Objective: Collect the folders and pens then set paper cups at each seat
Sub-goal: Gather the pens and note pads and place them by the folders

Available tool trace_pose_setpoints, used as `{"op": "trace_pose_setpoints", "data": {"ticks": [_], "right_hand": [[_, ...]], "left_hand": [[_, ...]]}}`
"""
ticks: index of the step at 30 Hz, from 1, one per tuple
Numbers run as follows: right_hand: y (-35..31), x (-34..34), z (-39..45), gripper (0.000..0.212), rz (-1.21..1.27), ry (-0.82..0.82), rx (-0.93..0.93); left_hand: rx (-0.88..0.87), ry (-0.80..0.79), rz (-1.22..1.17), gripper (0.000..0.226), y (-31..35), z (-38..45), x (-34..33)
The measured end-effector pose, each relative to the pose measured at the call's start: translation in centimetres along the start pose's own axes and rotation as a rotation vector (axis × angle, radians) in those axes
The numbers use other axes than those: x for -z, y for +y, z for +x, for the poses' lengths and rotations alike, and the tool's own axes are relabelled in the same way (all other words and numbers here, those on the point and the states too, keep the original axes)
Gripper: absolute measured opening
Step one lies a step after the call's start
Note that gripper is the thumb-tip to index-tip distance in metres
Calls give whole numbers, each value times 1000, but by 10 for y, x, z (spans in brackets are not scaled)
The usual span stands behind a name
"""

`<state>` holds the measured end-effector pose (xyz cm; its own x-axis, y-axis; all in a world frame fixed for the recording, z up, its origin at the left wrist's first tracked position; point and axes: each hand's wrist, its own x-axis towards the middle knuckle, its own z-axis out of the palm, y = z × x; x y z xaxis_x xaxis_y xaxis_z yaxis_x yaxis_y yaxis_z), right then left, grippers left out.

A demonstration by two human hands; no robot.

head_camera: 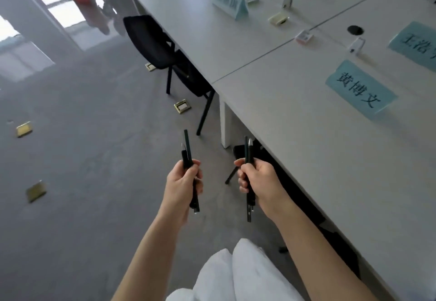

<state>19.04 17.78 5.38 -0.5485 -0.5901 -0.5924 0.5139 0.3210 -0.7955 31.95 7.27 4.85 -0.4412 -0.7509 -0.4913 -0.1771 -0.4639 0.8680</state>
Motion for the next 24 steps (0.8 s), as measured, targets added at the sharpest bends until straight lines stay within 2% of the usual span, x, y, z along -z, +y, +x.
{"op": "trace_pose_setpoints", "data": {"ticks": [3, 9, 18, 24], "right_hand": [[-7, -10, 15, 19, -5, 0, -2], [-48, -24, 89, 19, 86, 74, -14], [-136, -39, 192, 15, 73, 163, 59], [-171, -40, 245, 17, 101, 260, 9]], "left_hand": [[15, 43, 8, 16, 4, 15, 9], [-15, 30, 131, 17, 48, 101, 15], [5, -18, 113, 16, 124, 212, -31], [149, -111, 108, 20, 153, 286, -50]]}}
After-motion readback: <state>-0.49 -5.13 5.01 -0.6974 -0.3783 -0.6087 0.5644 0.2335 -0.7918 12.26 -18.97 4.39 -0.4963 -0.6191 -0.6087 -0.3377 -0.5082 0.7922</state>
